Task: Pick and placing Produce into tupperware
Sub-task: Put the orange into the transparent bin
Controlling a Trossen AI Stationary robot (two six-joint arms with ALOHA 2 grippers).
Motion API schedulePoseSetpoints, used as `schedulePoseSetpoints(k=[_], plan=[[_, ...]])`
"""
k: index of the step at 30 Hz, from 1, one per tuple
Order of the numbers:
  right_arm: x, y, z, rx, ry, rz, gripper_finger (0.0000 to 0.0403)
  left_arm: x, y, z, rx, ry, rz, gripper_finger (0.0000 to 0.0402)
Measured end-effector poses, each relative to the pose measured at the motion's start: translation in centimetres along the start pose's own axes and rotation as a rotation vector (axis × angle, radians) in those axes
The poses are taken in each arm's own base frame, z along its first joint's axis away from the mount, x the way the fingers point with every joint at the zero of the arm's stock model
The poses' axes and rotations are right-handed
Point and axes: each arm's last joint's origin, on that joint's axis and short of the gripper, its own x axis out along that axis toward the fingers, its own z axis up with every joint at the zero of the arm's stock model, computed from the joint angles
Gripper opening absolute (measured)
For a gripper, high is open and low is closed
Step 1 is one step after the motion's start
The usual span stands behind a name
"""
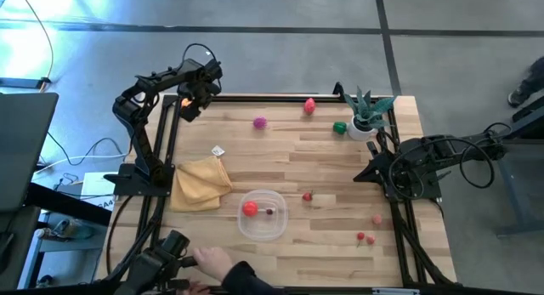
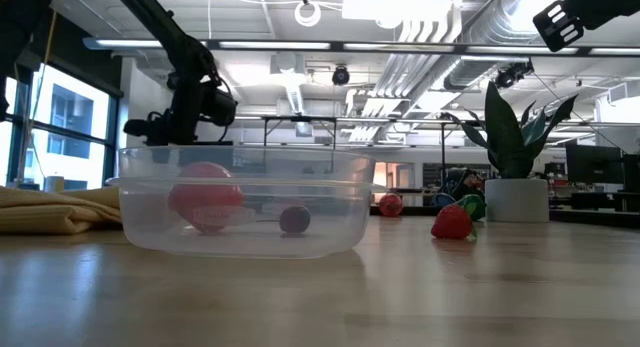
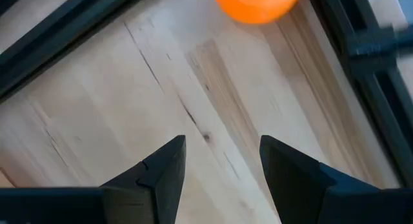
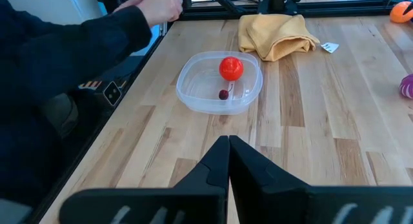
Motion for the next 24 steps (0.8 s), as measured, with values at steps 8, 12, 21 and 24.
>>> schedulePoseSetpoints(k=[8, 12, 21, 24], plan=[[0.0, 0.0, 0.0, 0.0, 0.0, 0.0, 0.0, 0.4, -0.6, 2.7, 0.01, -0.075, -0.047, 0.0189], [0.0, 0.0, 0.0, 0.001, 0.0, 0.0, 0.0, 0.6, -0.8, 3.5, 0.007, -0.076, -0.058, 0.0189], [0.0, 0.0, 0.0, -0.001, 0.0, -0.001, 0.0, 1.3, -1.2, 4.2, -0.057, -0.093, -0.067, 0.0189], [0.0, 0.0, 0.0, 0.001, 0.0, 0.0, 0.0, 2.1, -1.5, 4.5, -0.07, -0.08, -0.056, 0.0189]])
